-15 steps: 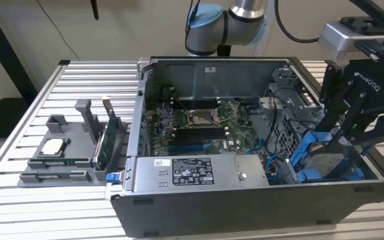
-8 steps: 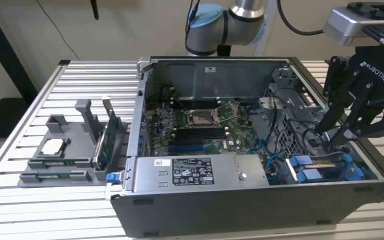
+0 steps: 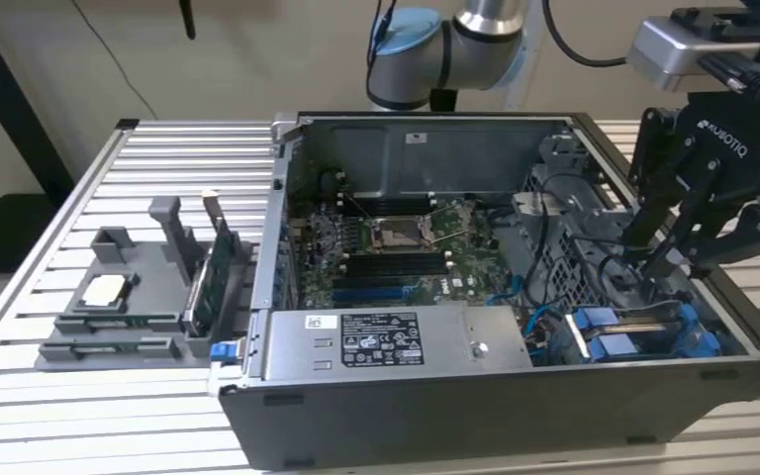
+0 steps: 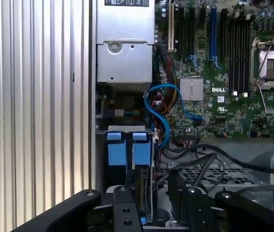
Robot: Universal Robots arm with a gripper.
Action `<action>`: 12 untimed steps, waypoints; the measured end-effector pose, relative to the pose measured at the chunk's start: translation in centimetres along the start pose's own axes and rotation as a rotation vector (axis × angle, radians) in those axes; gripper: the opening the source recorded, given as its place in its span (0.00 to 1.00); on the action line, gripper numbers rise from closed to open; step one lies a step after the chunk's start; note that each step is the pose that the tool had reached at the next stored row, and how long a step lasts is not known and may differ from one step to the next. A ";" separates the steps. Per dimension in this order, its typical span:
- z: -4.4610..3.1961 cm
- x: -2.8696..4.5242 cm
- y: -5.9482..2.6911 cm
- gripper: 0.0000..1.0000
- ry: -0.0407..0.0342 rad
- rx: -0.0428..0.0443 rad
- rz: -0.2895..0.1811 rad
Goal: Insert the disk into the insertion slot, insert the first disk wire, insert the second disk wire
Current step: 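Insert the first disk wire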
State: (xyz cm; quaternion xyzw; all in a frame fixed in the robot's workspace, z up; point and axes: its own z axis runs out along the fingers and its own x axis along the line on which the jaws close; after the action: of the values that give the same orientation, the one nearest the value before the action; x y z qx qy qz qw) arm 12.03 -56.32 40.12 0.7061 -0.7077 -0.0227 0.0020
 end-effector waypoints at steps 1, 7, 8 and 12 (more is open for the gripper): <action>0.08 -0.05 0.00 0.40 -0.0037 0.0012 -0.004; 0.38 -0.15 -0.01 0.40 -0.0174 0.0165 -0.041; 0.41 -0.15 -0.01 0.40 -0.0184 0.0211 -0.045; 0.45 -0.15 -0.02 0.40 -0.0200 0.0296 -0.049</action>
State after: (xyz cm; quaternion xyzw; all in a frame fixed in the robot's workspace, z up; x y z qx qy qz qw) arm 12.04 -56.15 39.68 0.7229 -0.6905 -0.0193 -0.0161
